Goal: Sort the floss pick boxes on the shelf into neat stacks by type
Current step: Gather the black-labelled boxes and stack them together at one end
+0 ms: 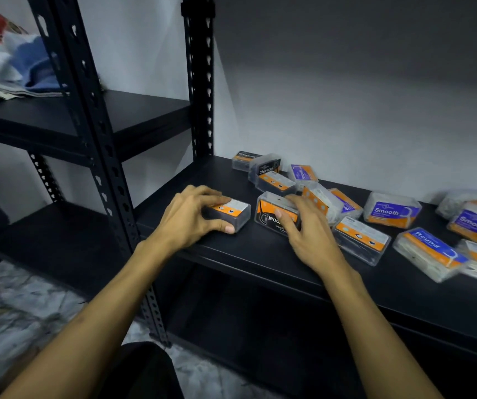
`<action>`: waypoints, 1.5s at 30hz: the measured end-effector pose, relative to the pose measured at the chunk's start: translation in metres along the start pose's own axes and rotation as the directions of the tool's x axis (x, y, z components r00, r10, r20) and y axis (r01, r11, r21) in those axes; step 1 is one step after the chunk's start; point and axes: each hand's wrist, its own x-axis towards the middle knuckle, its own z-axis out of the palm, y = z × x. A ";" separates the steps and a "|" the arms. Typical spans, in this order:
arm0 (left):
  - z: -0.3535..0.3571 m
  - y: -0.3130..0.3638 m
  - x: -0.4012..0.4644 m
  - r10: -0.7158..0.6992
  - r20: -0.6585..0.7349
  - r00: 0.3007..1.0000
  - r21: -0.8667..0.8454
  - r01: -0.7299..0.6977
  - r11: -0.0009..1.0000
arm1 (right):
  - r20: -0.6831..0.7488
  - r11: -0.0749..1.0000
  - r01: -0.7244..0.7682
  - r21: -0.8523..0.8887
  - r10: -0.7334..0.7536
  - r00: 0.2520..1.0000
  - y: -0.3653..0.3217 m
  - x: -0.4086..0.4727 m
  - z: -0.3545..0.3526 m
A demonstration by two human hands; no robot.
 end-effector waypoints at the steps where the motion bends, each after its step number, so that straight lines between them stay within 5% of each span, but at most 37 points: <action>1: -0.003 0.000 0.004 0.008 0.032 0.999 -0.003 -0.008 1.000 | 0.004 1.000 -0.005 -0.006 0.005 1.000 0.000 0.000 0.000; 7: -0.020 0.010 0.036 -0.065 0.233 0.970 -0.102 0.091 0.991 | 0.002 1.000 -0.009 0.000 0.009 1.000 -0.003 0.000 -0.002; 14: -0.018 0.020 0.048 -0.093 0.305 0.948 -0.161 0.148 0.976 | -0.023 1.000 -0.002 0.020 0.002 1.000 -0.003 0.000 -0.003; 22: 0.000 0.022 0.035 0.062 0.145 0.987 -0.229 -0.028 0.973 | -0.032 0.986 0.101 -0.132 -0.106 0.994 -0.007 0.002 -0.006; 26: 0.019 0.012 0.022 -0.078 -0.093 0.993 -0.332 0.043 0.942 | 0.063 0.969 0.049 -0.243 -0.035 0.997 -0.017 0.015 -0.015; 35: 0.018 0.008 0.018 -0.200 -0.069 0.977 -0.632 0.112 0.767 | 0.317 0.968 0.019 -0.248 0.063 0.946 -0.028 0.038 -0.017; 40: 0.021 0.005 0.018 -0.222 -0.069 0.973 -0.657 0.124 0.743 | 0.325 0.991 -0.042 -0.127 0.082 0.942 -0.024 0.040 -0.021; 45: 0.022 0.004 0.018 -0.242 -0.048 0.969 -0.668 0.149 0.729 | 0.221 0.918 -0.188 0.350 0.114 0.969 -0.018 0.033 -0.027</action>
